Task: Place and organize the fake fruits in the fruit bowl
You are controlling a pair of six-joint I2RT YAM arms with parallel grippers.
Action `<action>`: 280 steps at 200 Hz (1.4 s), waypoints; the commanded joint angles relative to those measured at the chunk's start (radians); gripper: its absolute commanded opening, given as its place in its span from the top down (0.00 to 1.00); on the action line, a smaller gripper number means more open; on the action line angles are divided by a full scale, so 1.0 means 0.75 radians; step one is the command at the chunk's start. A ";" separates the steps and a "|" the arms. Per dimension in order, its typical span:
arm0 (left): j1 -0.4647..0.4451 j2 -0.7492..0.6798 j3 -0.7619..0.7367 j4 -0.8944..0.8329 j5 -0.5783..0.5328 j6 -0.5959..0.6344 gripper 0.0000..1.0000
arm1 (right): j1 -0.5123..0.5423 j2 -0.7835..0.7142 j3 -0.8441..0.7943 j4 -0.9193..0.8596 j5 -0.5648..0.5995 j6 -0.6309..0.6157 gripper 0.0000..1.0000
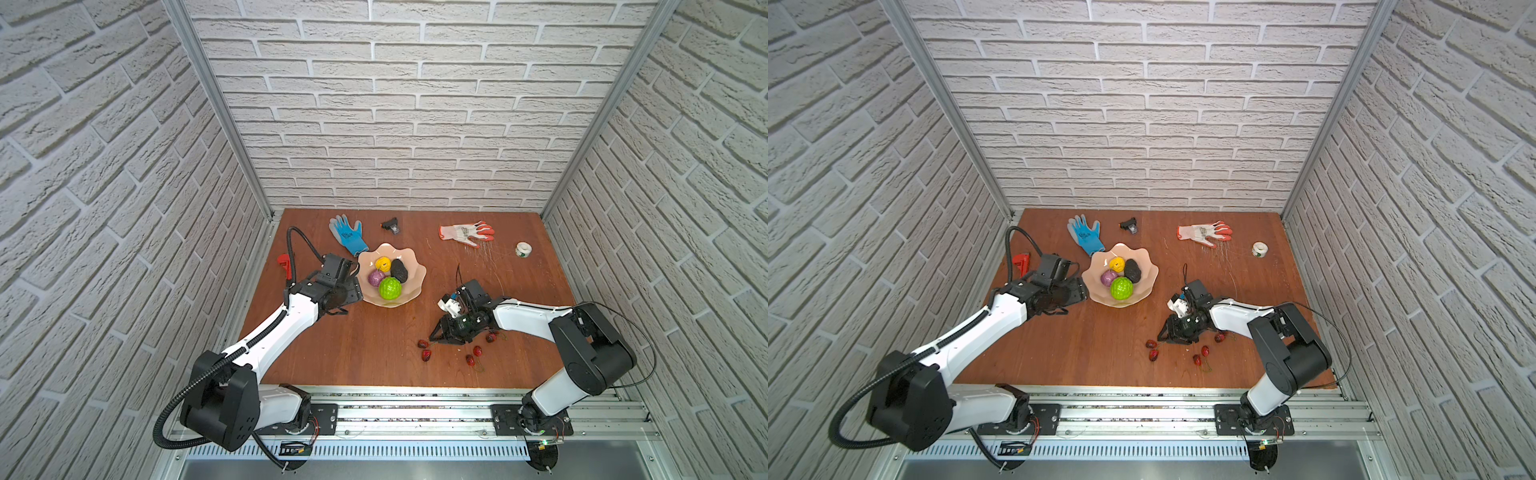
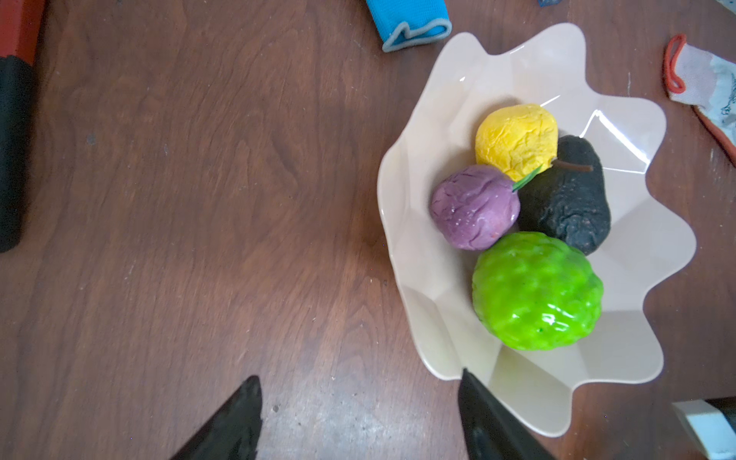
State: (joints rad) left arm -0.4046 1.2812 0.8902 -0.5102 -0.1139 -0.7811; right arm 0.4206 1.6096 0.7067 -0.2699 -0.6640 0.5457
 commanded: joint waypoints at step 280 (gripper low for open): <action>0.018 -0.010 0.014 -0.006 -0.009 0.009 0.23 | -0.004 0.110 -0.042 0.155 -0.107 0.032 0.91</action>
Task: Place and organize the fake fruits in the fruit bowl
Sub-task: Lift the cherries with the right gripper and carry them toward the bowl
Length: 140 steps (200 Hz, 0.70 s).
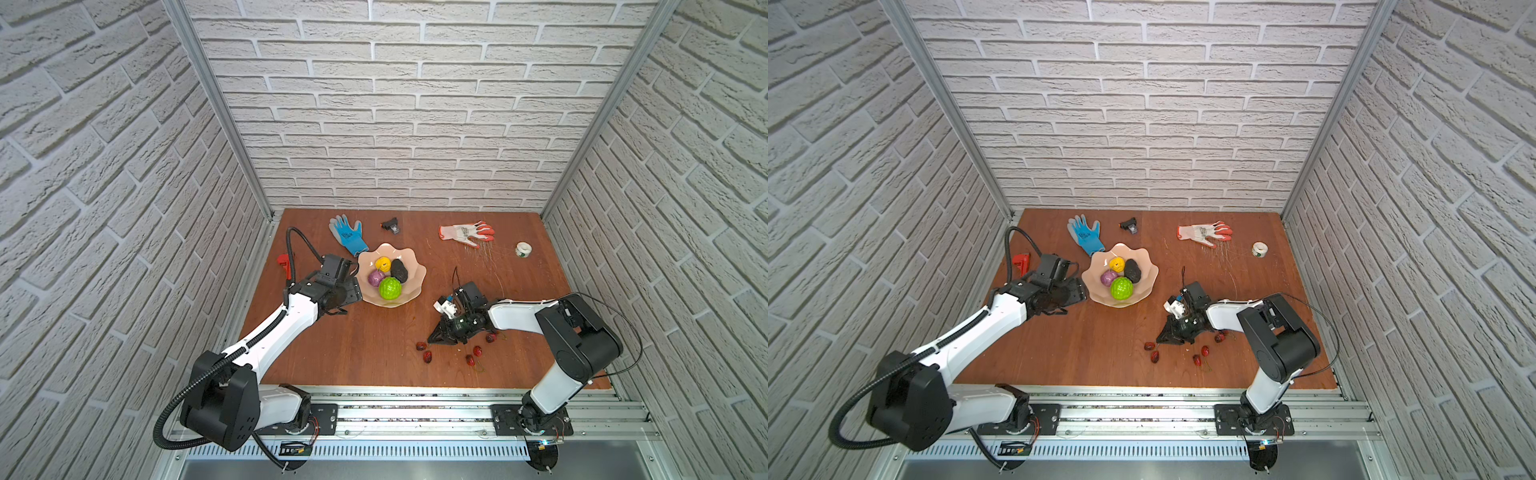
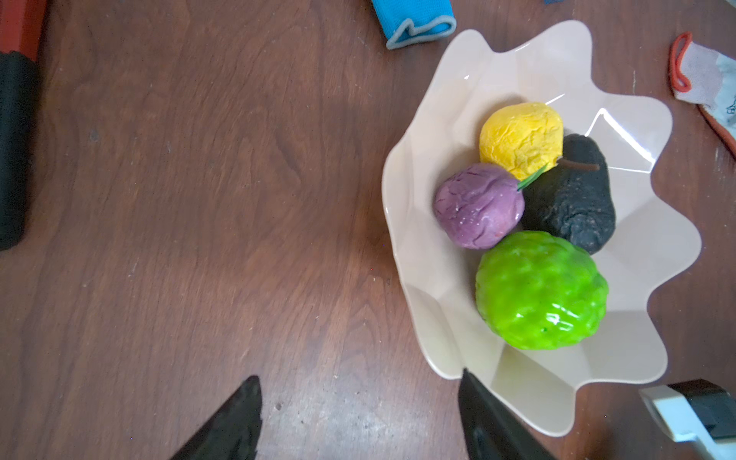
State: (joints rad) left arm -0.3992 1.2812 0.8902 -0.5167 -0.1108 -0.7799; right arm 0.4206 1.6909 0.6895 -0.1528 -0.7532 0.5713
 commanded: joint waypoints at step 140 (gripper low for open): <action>0.018 -0.019 0.004 0.012 -0.013 0.003 0.23 | -0.010 -0.263 0.197 -0.286 0.012 -0.064 0.95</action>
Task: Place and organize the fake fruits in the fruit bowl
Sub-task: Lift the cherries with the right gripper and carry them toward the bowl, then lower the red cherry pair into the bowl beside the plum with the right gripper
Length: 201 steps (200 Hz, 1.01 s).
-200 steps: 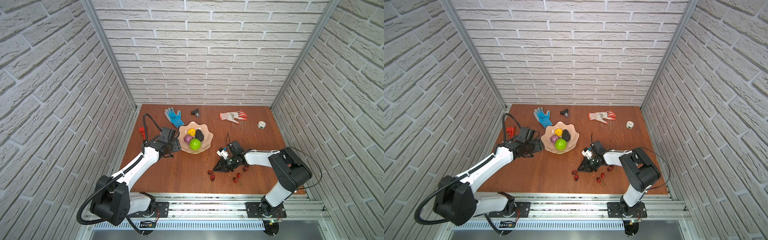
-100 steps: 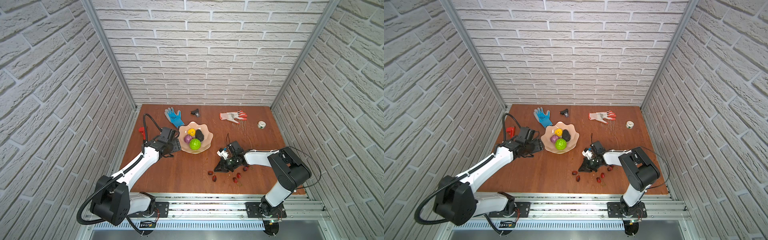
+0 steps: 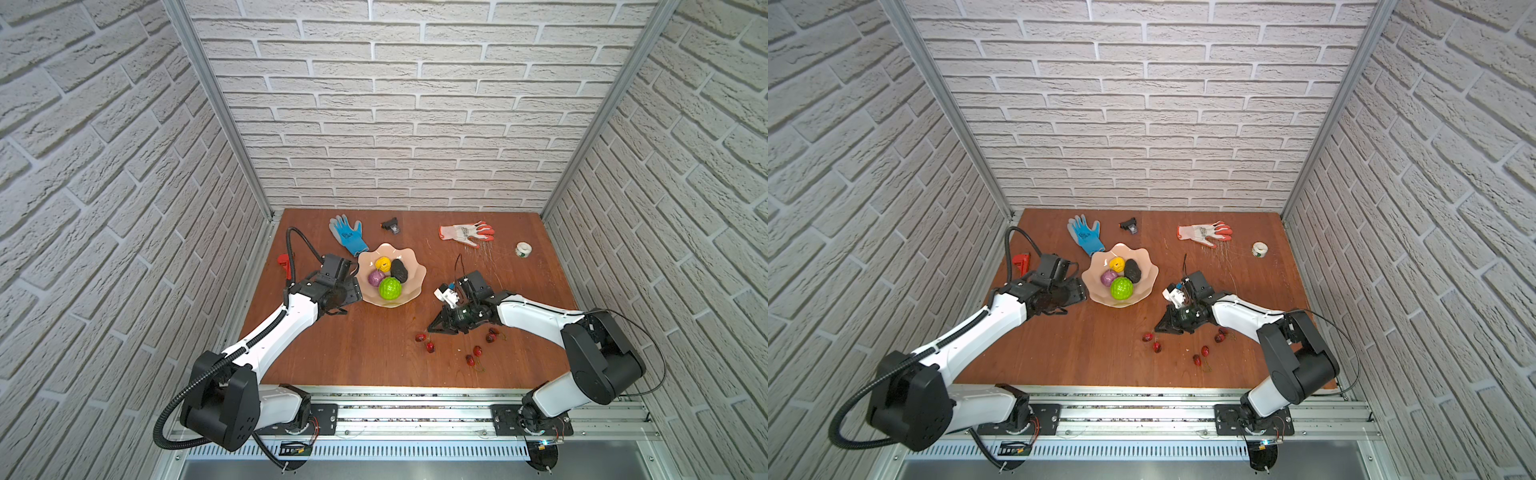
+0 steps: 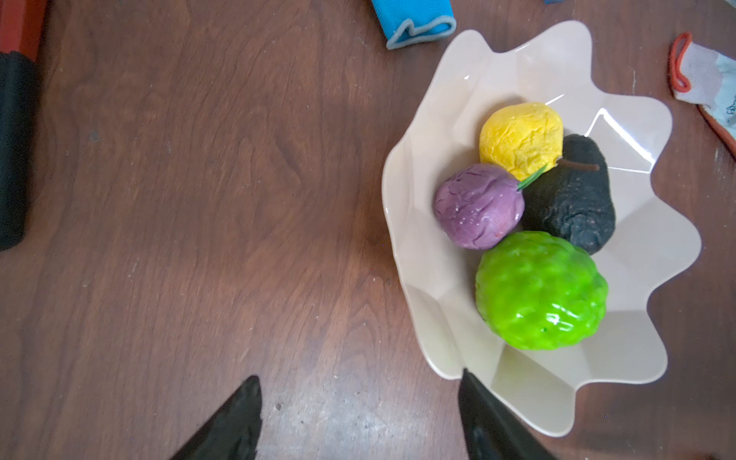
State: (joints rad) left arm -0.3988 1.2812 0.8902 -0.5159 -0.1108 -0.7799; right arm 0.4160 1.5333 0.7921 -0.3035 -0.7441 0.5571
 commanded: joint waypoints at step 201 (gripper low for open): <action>0.045 -0.225 -0.062 -0.108 -0.114 -0.015 0.22 | 0.246 0.582 1.072 0.153 0.228 0.068 0.94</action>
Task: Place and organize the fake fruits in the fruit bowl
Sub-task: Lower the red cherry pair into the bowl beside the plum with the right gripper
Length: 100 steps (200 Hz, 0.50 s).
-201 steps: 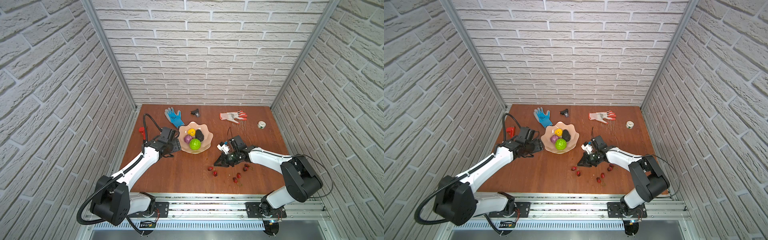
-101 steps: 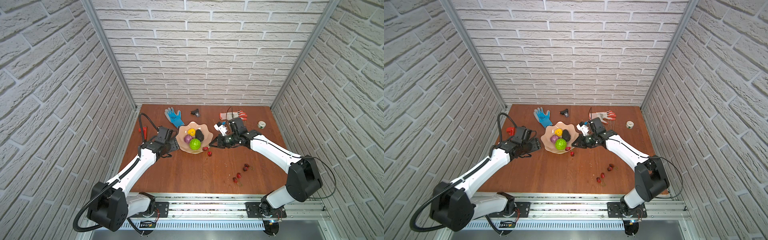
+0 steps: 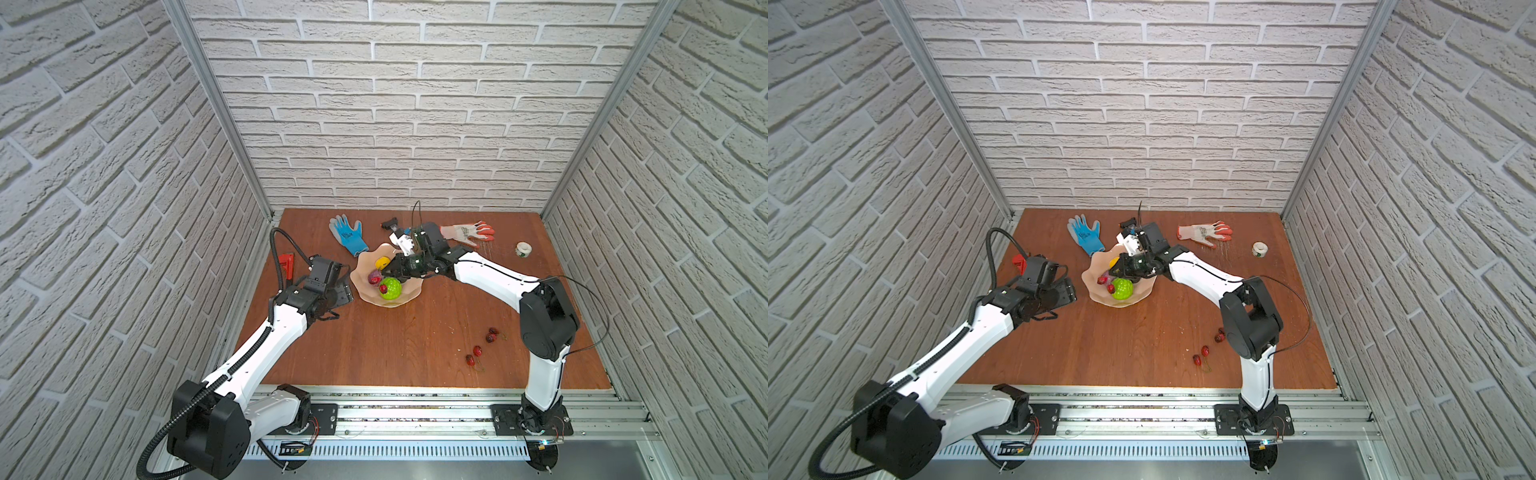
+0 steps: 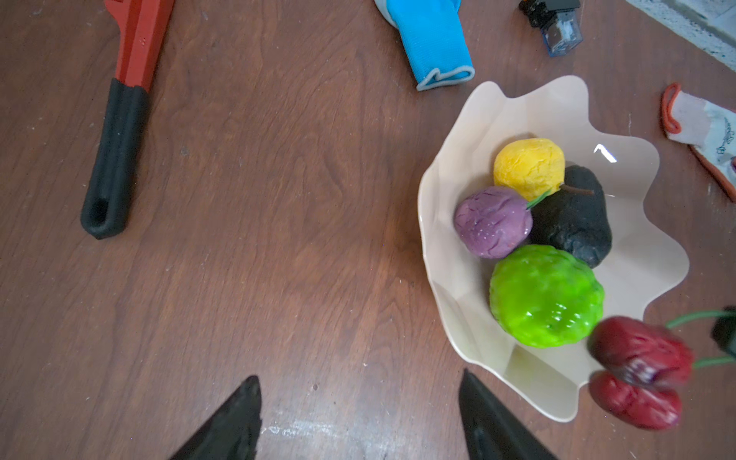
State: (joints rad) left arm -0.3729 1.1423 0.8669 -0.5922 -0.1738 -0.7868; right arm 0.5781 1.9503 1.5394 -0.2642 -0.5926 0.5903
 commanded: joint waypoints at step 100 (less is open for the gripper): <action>0.019 -0.116 -0.073 -0.023 -0.040 -0.012 0.22 | 0.086 0.250 0.327 -0.065 0.162 -0.155 0.94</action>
State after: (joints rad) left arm -0.3664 1.0782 0.8330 -0.6022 -0.1837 -0.7868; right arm 0.6376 2.1220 1.7336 -0.2852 -0.5079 0.5346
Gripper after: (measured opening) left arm 0.777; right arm 0.057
